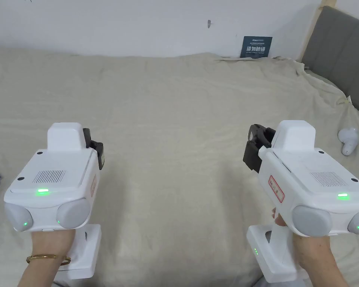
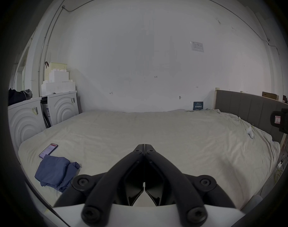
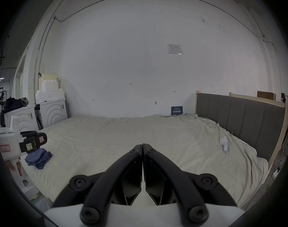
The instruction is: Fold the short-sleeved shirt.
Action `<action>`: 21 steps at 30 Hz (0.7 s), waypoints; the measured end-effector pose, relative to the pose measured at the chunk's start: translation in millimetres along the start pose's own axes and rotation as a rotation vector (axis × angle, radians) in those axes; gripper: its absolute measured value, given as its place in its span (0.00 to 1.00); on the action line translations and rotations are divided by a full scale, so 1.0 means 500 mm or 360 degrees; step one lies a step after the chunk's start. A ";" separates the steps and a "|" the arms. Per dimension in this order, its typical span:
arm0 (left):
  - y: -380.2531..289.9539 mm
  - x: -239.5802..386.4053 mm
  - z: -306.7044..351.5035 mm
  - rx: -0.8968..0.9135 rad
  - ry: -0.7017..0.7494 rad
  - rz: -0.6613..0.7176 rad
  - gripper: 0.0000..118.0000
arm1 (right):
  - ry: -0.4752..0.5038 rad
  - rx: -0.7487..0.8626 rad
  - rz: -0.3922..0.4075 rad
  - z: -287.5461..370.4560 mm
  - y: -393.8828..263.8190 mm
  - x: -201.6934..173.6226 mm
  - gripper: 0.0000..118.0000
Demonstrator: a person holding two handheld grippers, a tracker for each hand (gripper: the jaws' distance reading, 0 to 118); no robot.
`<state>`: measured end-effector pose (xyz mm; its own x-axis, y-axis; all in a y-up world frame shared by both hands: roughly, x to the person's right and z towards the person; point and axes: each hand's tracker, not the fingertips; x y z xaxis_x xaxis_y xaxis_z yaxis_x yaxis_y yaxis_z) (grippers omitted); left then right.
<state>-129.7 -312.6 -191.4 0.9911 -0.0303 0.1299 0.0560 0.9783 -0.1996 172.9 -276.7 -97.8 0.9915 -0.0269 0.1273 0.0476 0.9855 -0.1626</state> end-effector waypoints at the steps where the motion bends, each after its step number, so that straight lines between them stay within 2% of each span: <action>1: 0.000 0.000 0.000 -0.0002 -0.0003 0.0006 0.00 | 0.0000 0.0002 0.0000 0.001 0.000 0.000 0.00; 21: 0.003 0.007 0.001 -0.0010 -0.0017 0.0000 0.00 | -0.0004 0.0005 0.0001 0.000 0.005 0.002 0.00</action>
<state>-126.3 -311.1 -190.9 0.9897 -0.0282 0.1403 0.0570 0.9770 -0.2055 173.9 -274.1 -98.3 0.9913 -0.0260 0.1294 0.0466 0.9861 -0.1596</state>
